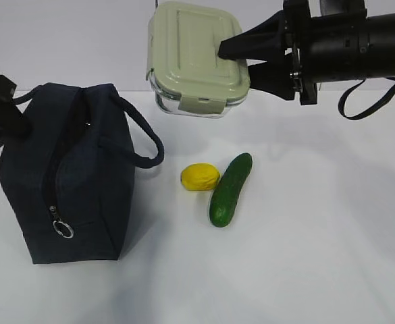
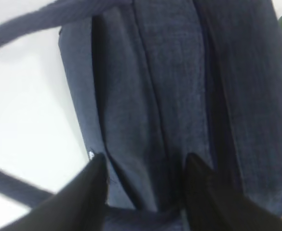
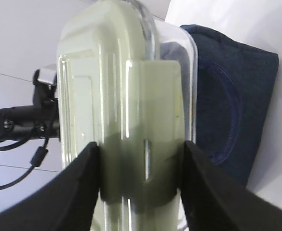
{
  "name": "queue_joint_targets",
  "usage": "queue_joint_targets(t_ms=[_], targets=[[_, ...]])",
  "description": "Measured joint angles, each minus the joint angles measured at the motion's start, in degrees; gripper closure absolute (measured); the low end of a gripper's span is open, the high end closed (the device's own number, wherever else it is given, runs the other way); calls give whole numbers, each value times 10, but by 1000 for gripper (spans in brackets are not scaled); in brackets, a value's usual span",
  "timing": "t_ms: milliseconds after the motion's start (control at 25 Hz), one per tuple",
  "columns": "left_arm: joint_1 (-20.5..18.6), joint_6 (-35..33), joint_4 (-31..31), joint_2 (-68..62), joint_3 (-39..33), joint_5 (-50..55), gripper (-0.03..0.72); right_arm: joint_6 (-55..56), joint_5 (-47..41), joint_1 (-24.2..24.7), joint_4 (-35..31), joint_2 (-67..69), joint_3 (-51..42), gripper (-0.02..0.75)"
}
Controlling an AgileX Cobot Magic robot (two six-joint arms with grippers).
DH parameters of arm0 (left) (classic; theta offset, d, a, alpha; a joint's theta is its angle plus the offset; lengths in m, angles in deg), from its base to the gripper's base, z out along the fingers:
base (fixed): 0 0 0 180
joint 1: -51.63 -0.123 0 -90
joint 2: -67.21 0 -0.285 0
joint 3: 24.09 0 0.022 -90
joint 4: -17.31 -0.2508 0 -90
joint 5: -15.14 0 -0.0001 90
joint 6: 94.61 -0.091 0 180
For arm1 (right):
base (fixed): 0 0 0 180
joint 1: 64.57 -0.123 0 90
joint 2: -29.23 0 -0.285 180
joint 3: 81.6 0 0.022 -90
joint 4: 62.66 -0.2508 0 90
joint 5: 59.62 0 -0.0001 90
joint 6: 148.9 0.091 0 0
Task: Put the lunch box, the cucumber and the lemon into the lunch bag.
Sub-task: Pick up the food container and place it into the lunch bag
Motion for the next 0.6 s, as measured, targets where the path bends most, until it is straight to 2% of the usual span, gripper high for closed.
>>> queue_joint_targets(t_ms=[120, 200, 400, 600], targets=[[0, -28, 28, -9, 0, 4, 564, 0, 2, 0, -14, 0, 0, 361], [0, -58, 59, -9, 0, 8, 658, 0, 2, 0, -16, 0, 0, 361], [0, -124, 151, -9, 0, 27, 690, 0, 6, -5, -30, 0, 0, 361], [0, -150, 209, -9, 0, 36, 690, 0, 25, -27, -39, 1, 0, 361]])
